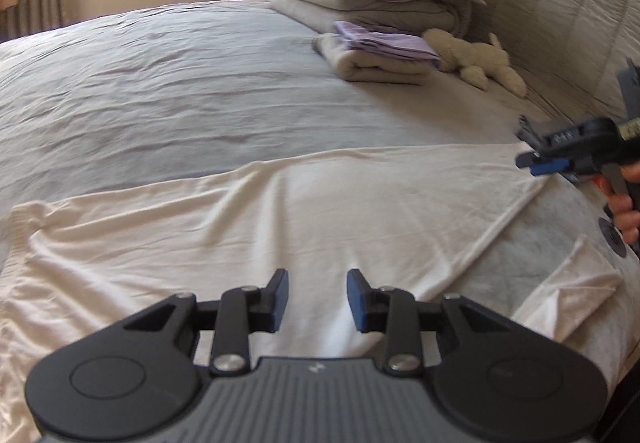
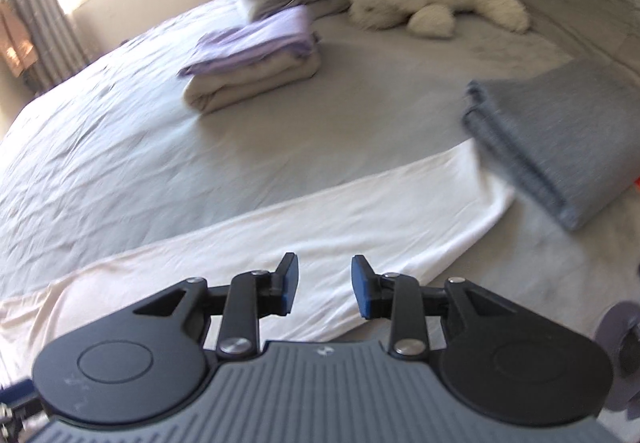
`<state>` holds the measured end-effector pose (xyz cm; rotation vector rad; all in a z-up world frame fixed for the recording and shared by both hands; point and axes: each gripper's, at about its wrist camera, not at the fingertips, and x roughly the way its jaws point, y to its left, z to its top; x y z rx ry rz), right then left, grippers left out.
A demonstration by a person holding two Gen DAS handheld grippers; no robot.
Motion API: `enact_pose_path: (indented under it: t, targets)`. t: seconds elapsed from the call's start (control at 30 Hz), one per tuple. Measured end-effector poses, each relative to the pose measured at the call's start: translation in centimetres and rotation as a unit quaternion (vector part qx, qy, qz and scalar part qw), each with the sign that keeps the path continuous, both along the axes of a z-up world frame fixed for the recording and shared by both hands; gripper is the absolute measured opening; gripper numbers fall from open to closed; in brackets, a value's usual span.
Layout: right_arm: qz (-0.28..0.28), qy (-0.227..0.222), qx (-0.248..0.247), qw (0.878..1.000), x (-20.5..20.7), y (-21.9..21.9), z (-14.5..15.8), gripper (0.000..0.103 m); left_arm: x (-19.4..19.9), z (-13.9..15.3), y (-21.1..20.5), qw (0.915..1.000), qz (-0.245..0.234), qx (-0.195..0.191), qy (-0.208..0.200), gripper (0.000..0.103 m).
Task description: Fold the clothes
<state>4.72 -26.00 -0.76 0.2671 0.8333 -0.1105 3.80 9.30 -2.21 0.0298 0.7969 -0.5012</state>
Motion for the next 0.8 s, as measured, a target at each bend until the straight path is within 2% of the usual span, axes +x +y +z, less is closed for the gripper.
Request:
enact_pose_path:
  t: [0.2, 0.33, 0.47, 0.57, 0.7, 0.8]
  targets:
    - [0.005, -0.003, 0.009, 1.000, 0.3, 0.2, -1.2, 0.034, 2.2, -0.9, 3.5, 0.9977, 0.066, 0.002, 0.014, 0.033]
    - [0.018, 0.032, 0.005, 0.999, 0.7, 0.6, -2.5, 0.034, 3.6, -1.5, 6.4, 0.9925, 0.121, 0.010, 0.017, 0.032]
    - [0.030, 0.033, -0.013, 0.999, 0.7, 1.4, -2.3, 0.035, 4.8, -1.2, 9.4, 0.9844, 0.176, 0.009, 0.001, 0.032]
    - [0.038, 0.026, 0.001, 0.999, 0.5, 2.0, -2.0, 0.035, 5.9, -0.9, 11.9, 0.9767, 0.213, -0.024, -0.011, 0.032]
    - [0.055, 0.015, 0.016, 0.998, 0.7, 3.4, -1.6, 0.035, 6.5, -0.6, 14.2, 0.9640, 0.262, -0.020, -0.042, 0.032]
    - [0.063, 0.009, 0.022, 0.998, 1.0, 4.4, -1.4, 0.035, 7.3, -1.3, 15.8, 0.9581, 0.283, -0.028, -0.036, 0.033]
